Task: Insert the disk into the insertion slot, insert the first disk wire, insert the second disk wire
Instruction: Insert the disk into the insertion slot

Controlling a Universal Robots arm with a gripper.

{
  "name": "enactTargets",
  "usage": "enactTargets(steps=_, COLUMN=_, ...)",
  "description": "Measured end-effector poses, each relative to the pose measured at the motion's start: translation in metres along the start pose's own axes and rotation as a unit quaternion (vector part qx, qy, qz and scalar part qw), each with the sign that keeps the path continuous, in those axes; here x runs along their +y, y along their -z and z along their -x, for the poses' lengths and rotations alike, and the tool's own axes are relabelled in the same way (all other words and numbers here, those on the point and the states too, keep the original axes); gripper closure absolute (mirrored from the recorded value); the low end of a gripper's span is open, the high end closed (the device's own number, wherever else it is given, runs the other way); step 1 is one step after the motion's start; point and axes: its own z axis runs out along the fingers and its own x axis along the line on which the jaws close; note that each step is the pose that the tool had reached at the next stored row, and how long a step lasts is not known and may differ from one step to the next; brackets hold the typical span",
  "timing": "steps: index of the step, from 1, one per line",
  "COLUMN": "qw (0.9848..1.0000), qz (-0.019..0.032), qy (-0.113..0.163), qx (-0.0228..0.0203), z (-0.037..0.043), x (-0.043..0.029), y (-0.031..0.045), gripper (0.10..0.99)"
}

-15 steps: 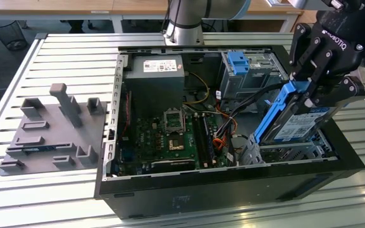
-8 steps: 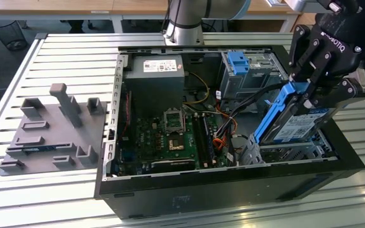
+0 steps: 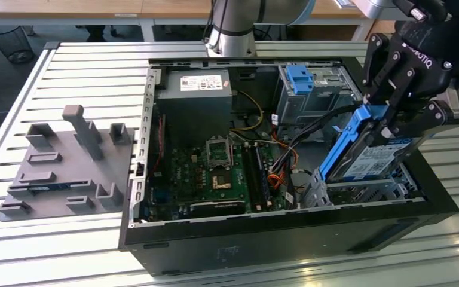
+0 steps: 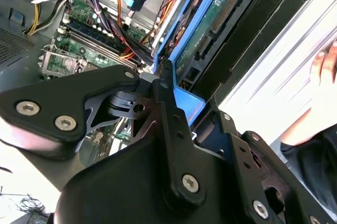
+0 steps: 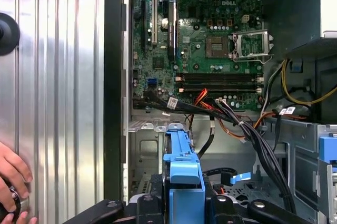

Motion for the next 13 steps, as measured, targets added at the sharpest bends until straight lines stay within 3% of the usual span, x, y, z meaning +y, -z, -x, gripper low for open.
enactTargets(steps=13, qw=1.0000, qz=-0.0070, qy=0.000, qx=-0.0002, z=0.0000, x=0.0020, y=-0.0073, gripper=0.722)
